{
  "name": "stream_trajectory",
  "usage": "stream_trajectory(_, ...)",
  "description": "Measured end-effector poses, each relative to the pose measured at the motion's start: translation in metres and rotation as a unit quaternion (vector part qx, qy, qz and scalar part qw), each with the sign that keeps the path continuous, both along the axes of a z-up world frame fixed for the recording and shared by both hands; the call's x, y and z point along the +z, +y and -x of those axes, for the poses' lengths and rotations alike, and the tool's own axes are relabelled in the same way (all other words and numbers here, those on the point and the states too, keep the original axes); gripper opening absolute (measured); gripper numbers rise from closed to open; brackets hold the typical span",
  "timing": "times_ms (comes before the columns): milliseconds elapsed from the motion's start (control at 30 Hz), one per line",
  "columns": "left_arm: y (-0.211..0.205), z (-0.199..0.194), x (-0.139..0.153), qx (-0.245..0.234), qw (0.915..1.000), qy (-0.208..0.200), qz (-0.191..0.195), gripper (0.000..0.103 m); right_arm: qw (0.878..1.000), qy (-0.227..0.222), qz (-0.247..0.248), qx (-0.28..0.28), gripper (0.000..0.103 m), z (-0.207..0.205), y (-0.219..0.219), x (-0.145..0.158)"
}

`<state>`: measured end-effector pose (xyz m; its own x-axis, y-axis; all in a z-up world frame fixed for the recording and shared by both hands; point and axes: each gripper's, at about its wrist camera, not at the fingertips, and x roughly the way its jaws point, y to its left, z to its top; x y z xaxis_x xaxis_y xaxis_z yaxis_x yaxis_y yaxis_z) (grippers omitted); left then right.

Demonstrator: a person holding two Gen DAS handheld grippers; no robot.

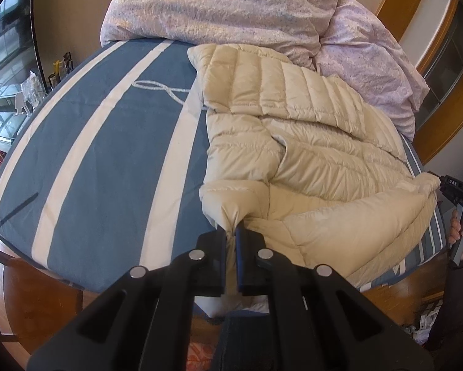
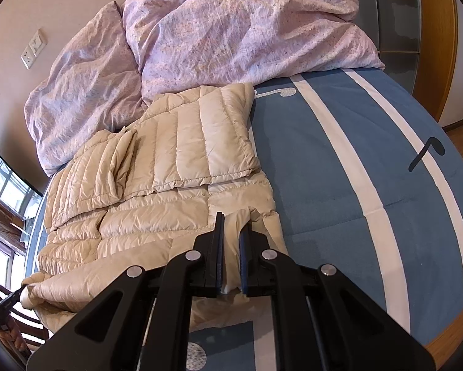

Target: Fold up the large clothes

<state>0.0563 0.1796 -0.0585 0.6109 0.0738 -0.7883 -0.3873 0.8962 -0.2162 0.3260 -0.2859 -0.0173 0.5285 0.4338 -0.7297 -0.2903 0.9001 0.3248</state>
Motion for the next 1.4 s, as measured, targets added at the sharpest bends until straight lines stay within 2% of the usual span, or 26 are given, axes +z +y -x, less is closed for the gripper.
stream_trajectory(567, 0.025, -0.056, 0.040, 0.029, 0.9984, -0.042, -0.024, 0.005, 1.000, -0.019, 0.021, 0.001, 0.008, -0.029, 0.015, 0.003)
stream_trajectory(767, 0.036, -0.094, 0.063, 0.043, 0.9963, -0.063, -0.040, 0.005, 0.999, -0.048, 0.022, -0.005, 0.008, -0.047, 0.026, 0.021)
stream_trajectory(967, 0.055, -0.142, 0.078, 0.068, 0.9933, -0.085, -0.039, 0.005, 0.996, -0.084, 0.012, -0.023, 0.009, -0.075, 0.038, 0.041)
stream_trajectory(1133, 0.074, -0.187, 0.072, 0.087, 0.9916, -0.091, -0.028, 0.006, 0.994, -0.098, -0.006, -0.049, 0.009, -0.116, 0.052, 0.044)
stream_trajectory(1400, 0.108, -0.264, 0.033, 0.112, 0.9907, -0.077, -0.011, 0.007, 0.992, -0.102, -0.007, -0.078, 0.009, -0.177, 0.081, 0.028)
